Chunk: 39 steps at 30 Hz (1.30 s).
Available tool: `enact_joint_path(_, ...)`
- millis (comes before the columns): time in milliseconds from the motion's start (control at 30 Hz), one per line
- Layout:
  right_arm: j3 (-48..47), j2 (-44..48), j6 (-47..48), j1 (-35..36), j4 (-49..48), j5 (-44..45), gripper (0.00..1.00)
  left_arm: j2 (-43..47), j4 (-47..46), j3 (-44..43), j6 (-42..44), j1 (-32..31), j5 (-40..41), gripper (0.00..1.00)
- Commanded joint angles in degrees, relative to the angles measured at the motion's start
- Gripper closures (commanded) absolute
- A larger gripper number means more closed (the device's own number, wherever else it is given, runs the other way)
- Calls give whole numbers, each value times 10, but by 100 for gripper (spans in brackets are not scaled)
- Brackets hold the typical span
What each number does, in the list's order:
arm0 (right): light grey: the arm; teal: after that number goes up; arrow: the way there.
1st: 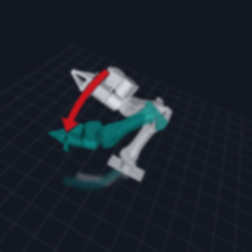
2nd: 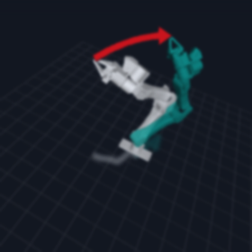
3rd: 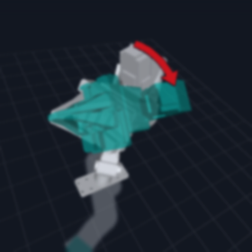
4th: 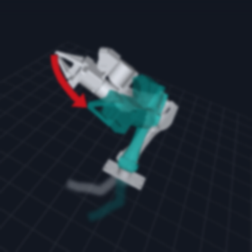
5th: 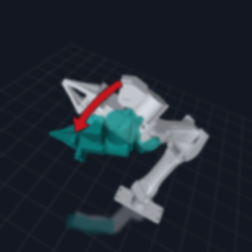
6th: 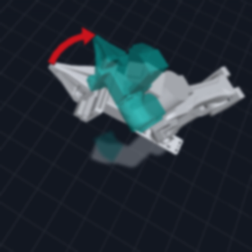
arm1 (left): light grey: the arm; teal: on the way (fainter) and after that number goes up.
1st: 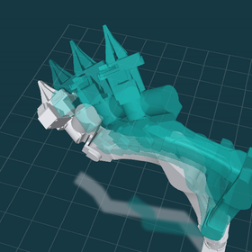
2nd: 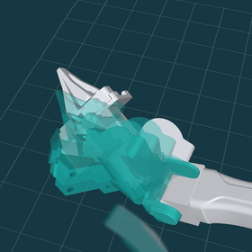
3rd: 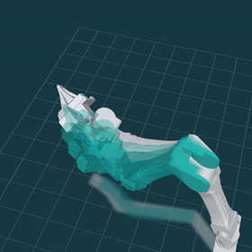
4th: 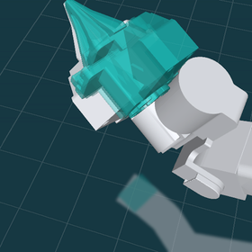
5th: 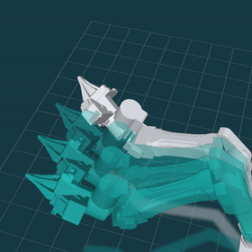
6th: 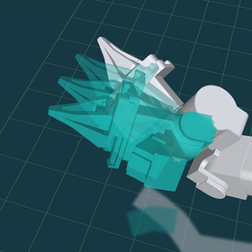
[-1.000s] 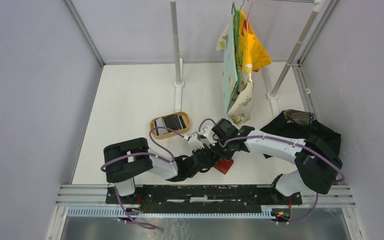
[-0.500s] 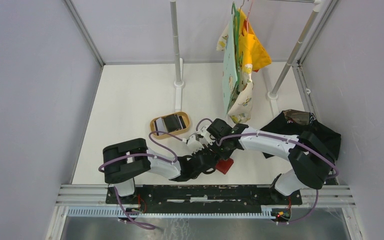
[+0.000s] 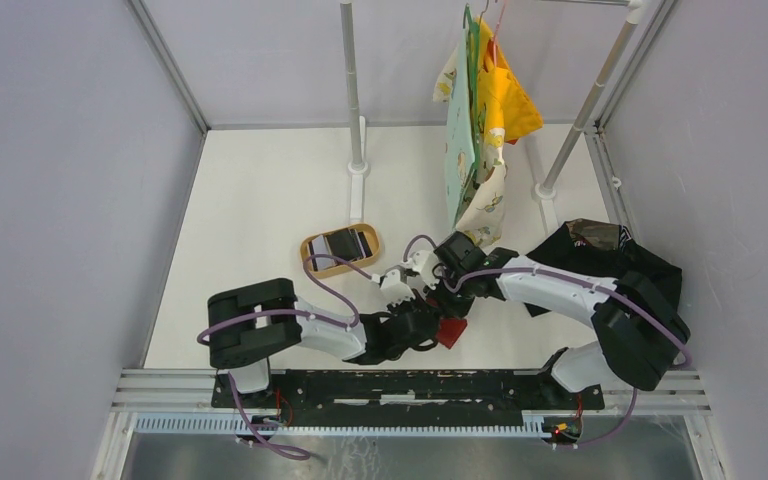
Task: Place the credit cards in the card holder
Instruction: Close the card holder at the center of the board.
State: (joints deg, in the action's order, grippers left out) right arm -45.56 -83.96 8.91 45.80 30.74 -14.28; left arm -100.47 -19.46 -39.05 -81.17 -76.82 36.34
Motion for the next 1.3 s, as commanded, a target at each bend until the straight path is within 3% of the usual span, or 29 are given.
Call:
enact_joint_path(0, 39, 12, 74, -3, -107, -63, 100, -55, 170, 17, 109, -42, -140, 98)
enact_joint_path(333, 28, 123, 230, -92, -31, -111, 100, -51, 173, 14, 115, -42, -136, 98)
enact_joint_path(600, 34, 234, 286, -148, -21, -185, 87, -32, 173, 9, 147, -42, -130, 98)
enact_joint_path(667, 44, 267, 309, -159, -28, -223, 76, -28, 173, 9, 150, -43, -127, 98)
enact_joint_path(733, 57, 276, 357, -161, -24, -271, 43, -22, 183, 9, 148, -42, -121, 98)
enact_joint_path(767, 61, 266, 397, -161, 2, -311, 38, -19, 189, 10, 147, -40, -118, 98)
enact_joint_path(933, 28, 183, 558, -160, 132, -396, 38, 11, 227, -3, 150, -37, -88, 94)
enact_joint_path(1033, 89, 237, 557, -160, 49, -377, 31, 46, 250, -20, 163, -36, -59, 80)
enact_joint_path(1100, 116, 274, 566, -161, 13, -350, 18, 72, 261, -34, 175, -35, -40, 74)
enact_joint_path(1167, 121, 289, 599, -161, 30, -342, 13, 98, 269, -45, 186, -31, -24, 70)
enact_joint_path(1267, 117, 280, 619, -160, 63, -353, 12, 134, 268, -44, 205, -22, -18, 69)
